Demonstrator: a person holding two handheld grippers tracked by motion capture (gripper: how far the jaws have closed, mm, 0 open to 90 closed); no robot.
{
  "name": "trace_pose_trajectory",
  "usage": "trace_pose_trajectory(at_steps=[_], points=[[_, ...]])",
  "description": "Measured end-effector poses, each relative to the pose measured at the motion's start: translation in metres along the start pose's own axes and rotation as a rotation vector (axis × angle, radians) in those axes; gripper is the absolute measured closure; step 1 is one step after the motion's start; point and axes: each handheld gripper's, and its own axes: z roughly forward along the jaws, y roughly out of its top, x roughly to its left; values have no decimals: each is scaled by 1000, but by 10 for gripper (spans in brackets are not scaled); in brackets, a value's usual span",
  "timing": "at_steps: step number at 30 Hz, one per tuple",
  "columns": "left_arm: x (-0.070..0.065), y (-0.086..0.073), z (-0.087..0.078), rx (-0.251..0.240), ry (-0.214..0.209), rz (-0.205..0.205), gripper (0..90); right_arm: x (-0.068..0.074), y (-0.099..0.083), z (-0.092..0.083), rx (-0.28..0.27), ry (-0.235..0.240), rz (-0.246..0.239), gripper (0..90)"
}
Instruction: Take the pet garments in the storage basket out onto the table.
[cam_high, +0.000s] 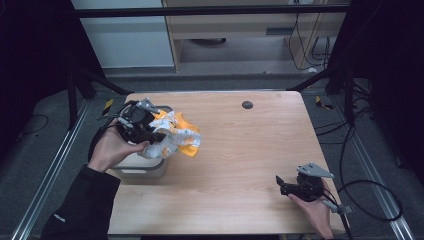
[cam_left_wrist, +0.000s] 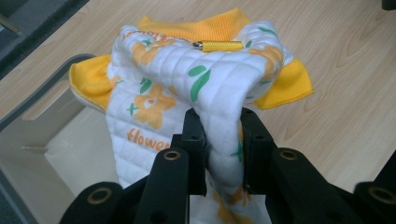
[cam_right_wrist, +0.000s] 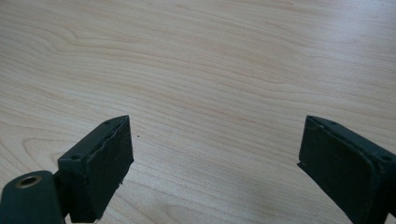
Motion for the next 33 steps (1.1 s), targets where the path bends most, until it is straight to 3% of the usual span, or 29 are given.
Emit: trace_pose_trajectory(at_steps=[33], points=[[-37,40,41,24,-70,134,748,0,0,-1,-11,-9,-13,99]])
